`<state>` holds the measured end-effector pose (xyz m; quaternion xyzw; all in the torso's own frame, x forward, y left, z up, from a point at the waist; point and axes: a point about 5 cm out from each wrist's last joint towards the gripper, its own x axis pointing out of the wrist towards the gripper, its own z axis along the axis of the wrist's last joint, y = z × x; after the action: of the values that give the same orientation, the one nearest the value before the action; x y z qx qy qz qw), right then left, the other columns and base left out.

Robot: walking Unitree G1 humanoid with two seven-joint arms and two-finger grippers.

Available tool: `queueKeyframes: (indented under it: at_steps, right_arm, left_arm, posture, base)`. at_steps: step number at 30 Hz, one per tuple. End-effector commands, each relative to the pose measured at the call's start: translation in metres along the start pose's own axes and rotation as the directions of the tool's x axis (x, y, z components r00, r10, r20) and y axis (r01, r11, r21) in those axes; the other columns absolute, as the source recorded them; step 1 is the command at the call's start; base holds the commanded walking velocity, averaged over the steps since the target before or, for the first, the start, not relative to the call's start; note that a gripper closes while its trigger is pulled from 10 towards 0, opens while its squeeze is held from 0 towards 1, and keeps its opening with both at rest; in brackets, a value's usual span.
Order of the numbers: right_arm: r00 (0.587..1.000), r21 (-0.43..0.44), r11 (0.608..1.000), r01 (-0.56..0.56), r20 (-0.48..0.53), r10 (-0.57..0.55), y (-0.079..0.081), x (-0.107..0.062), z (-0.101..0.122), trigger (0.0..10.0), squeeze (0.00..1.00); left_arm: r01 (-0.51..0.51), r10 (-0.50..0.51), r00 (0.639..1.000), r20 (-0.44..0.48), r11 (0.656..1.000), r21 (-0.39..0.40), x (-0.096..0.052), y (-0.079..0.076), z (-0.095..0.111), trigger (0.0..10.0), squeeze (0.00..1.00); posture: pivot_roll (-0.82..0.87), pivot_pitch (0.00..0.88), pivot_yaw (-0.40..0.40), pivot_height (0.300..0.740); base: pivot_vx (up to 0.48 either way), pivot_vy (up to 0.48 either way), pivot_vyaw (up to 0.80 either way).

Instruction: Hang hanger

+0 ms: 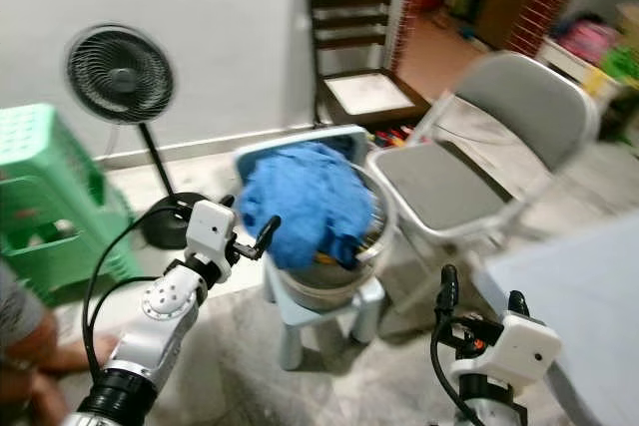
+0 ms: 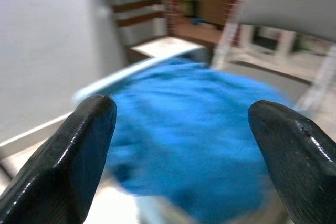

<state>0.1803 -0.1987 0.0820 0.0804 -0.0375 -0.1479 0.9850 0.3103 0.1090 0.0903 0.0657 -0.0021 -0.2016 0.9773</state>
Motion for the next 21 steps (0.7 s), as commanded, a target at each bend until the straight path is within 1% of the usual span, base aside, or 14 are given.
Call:
queueKeyframes:
  at_steps: [1,11,21]
  right_arm:
    - [1.000,0.024,1.000,-0.016,0.002,0.016,0.0058,-0.0002,0.0005,10.0,0.00]
    - [1.000,0.029,0.999,-0.018,0.001,0.018,0.0064,0.0017,-0.0006,10.0,0.00]
    - [1.000,0.026,1.000,-0.013,0.002,0.013,0.0053,0.0004,-0.0003,10.0,0.00]
  left_arm:
    - [-0.036,0.036,0.999,-0.026,0.999,0.007,-0.0059,0.0105,-0.0059,10.0,0.00]
    - [-0.044,0.045,0.999,-0.029,0.999,0.005,-0.0070,0.0119,-0.0065,10.0,0.00]
    - [-0.035,0.035,0.999,-0.028,0.999,0.003,-0.0061,0.0098,-0.0066,10.0,0.00]
  posture:
    - [0.08,0.062,-0.078,0.740]
    - [0.09,0.065,-0.080,0.740]
    - [0.08,0.066,-0.083,0.740]
  base:
    - [0.266,0.000,0.00]
    - [0.266,0.000,0.00]
    - [0.262,0.000,0.00]
